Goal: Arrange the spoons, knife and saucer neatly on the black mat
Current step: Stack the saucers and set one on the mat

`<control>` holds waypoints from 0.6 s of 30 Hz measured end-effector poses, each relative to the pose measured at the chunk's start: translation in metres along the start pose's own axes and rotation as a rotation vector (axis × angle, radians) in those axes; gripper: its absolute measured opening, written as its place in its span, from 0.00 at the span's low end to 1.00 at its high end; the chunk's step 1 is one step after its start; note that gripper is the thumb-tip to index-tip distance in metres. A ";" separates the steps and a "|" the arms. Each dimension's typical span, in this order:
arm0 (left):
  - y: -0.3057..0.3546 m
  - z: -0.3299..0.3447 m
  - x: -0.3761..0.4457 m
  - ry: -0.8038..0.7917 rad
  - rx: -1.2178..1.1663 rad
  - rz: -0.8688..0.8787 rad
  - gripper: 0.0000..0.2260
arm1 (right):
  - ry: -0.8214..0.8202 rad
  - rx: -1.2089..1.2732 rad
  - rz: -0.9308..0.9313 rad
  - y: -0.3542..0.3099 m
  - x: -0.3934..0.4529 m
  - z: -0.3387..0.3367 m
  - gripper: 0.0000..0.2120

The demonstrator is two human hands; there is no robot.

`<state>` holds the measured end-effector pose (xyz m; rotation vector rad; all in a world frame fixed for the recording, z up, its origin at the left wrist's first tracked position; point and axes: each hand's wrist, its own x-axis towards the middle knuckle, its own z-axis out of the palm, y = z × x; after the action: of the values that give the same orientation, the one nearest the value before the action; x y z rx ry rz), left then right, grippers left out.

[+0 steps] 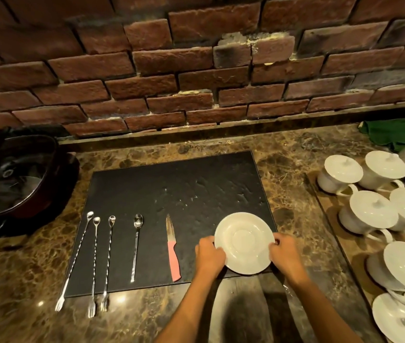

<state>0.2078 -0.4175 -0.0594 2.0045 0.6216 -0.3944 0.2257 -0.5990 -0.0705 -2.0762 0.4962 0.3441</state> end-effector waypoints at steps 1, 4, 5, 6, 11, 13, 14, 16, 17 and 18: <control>-0.002 -0.001 0.001 -0.019 -0.013 0.002 0.10 | 0.002 -0.005 0.004 0.002 0.001 0.002 0.15; -0.008 -0.002 0.003 -0.073 -0.041 0.019 0.10 | 0.014 -0.009 0.011 0.003 -0.004 0.007 0.13; -0.008 -0.001 0.004 -0.085 -0.042 0.026 0.11 | 0.026 -0.012 0.012 0.002 -0.005 0.006 0.12; -0.008 -0.002 0.003 -0.092 -0.051 0.023 0.12 | 0.047 -0.007 0.018 0.001 -0.008 0.006 0.11; -0.022 -0.034 -0.008 -0.089 -0.148 -0.010 0.08 | 0.234 0.340 0.204 0.013 -0.039 0.009 0.13; -0.046 -0.069 -0.015 -0.040 -0.248 0.017 0.08 | 0.266 0.452 0.305 0.016 -0.061 0.024 0.13; -0.062 -0.092 -0.020 0.008 -0.317 0.031 0.08 | 0.262 0.474 0.328 0.017 -0.074 0.037 0.14; -0.099 -0.144 -0.028 0.160 -0.383 0.042 0.10 | 0.187 0.505 0.330 0.022 -0.104 0.066 0.16; -0.122 -0.173 -0.032 0.253 -0.354 0.036 0.11 | 0.132 0.499 0.331 0.020 -0.115 0.080 0.17; -0.146 -0.203 -0.035 0.348 -0.284 0.016 0.11 | 0.056 0.484 0.351 0.015 -0.129 0.096 0.18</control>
<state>0.0991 -0.1901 -0.0474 1.8128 0.8264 0.0561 0.1001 -0.4969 -0.0764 -1.5308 0.8880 0.3306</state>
